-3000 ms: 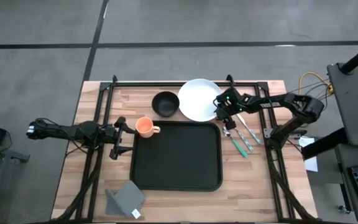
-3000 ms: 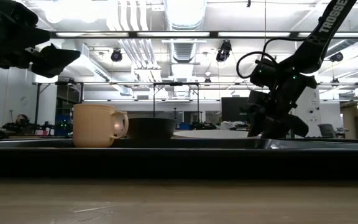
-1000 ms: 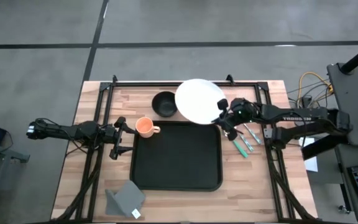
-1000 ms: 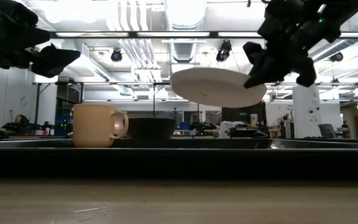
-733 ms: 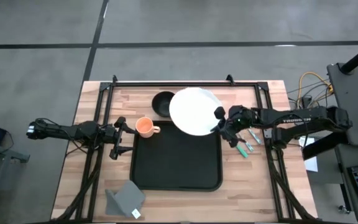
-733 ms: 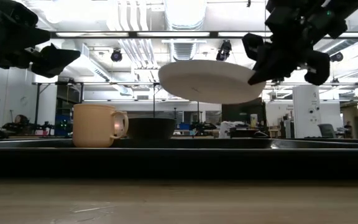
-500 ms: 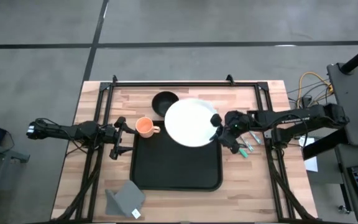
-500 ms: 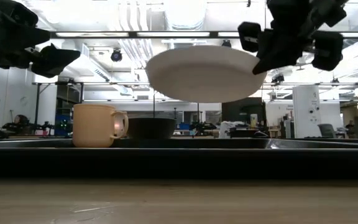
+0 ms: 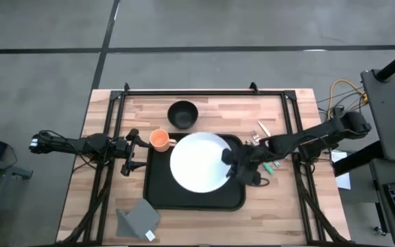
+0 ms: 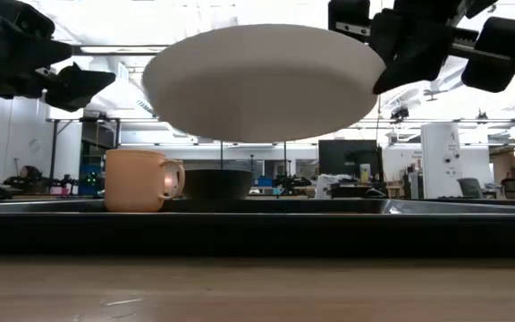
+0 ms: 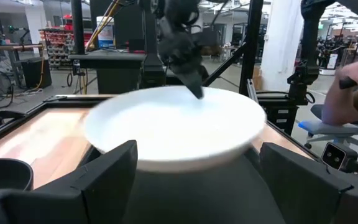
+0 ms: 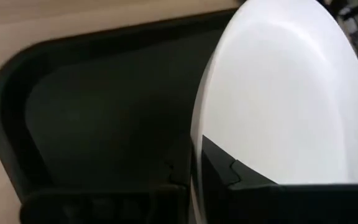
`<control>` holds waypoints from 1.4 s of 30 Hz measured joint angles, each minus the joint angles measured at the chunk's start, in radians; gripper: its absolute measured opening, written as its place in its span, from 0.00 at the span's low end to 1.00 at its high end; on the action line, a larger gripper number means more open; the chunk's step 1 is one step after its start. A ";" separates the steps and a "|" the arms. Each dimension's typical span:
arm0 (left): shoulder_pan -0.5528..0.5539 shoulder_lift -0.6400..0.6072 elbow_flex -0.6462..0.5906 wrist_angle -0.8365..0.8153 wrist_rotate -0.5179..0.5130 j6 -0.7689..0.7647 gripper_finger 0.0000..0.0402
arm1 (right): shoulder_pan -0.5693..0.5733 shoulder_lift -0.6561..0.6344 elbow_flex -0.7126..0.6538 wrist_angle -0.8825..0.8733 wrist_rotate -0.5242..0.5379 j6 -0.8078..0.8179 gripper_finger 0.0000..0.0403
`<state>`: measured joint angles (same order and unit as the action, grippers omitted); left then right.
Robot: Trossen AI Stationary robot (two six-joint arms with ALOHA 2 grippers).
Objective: Set up tray
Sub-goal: Put the white plate on the black serving tray
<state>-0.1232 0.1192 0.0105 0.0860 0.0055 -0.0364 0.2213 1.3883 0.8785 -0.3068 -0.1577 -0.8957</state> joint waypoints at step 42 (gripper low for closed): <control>0.000 0.064 0.000 0.000 0.000 0.000 0.79 | 0.052 0.540 0.309 0.180 0.000 -0.051 0.02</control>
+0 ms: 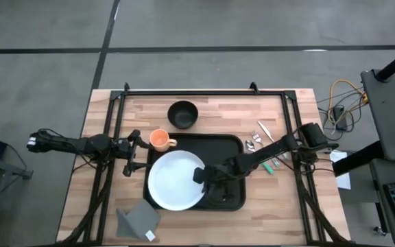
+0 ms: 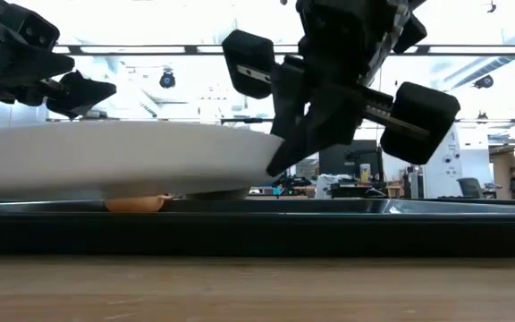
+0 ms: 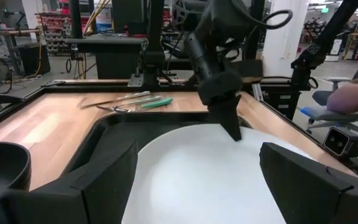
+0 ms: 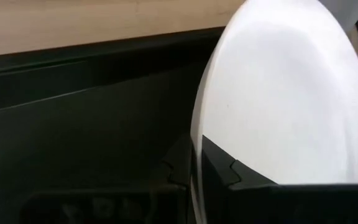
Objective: Set up tray
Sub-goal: Put the white plate on the black serving tray
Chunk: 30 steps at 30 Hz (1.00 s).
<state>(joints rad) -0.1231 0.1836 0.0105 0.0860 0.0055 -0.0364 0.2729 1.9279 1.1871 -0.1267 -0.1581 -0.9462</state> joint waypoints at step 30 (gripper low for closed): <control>0.000 0.019 0.001 0.000 -0.001 0.000 0.79 | -0.001 0.052 0.037 0.023 0.030 0.022 0.02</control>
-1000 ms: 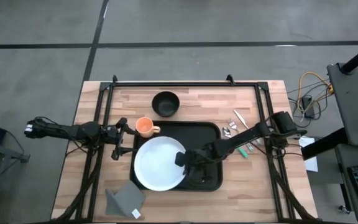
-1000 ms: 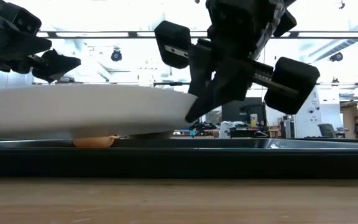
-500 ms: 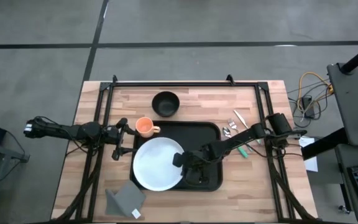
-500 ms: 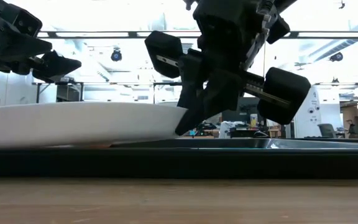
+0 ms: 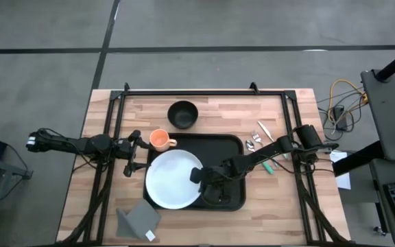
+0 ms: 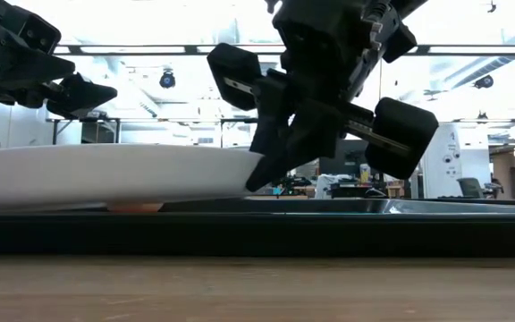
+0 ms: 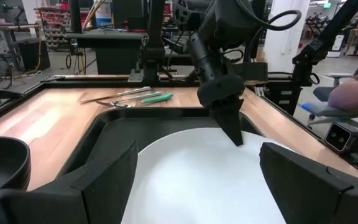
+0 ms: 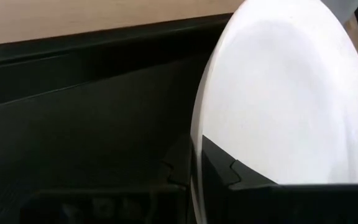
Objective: Set up tray
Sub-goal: Put the white plate on the black serving tray
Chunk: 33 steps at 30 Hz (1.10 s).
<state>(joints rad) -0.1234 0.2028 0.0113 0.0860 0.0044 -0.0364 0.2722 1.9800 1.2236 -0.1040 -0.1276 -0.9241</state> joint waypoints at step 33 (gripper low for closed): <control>0.000 0.000 -0.001 0.000 0.000 0.000 0.79 | -0.008 0.002 -0.001 0.024 -0.003 0.063 0.10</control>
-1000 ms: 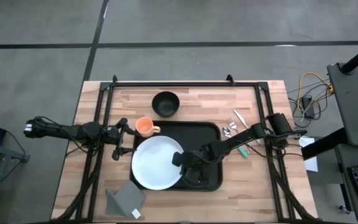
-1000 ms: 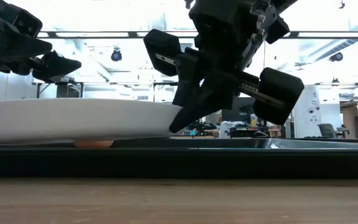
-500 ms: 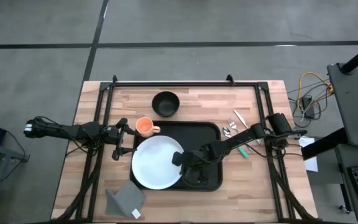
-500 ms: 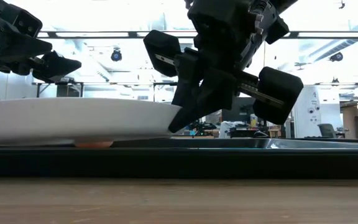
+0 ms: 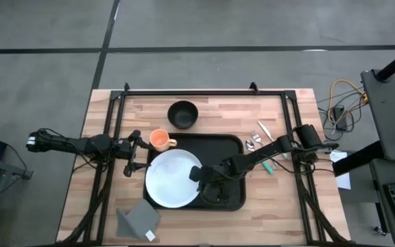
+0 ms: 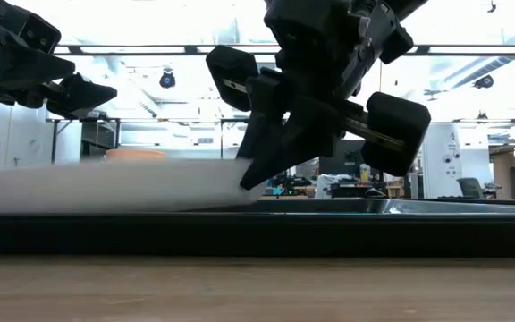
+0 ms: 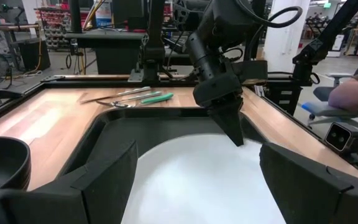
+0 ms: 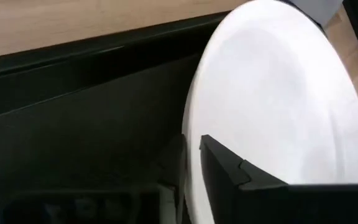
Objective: Set up tray
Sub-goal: Put the white plate on the black serving tray, then put the black bowl on top of the white plate
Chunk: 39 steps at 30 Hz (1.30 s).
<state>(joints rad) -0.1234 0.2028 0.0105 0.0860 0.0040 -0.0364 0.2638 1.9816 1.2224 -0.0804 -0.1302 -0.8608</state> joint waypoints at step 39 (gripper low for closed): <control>0.000 0.000 0.000 0.000 0.000 0.000 0.79 | -0.084 -0.015 0.061 -0.199 0.022 0.155 0.36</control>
<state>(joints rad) -0.1230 0.2024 0.0105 0.0856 0.0040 -0.0364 0.1795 1.9663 1.2835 -0.2790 -0.1084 -0.7055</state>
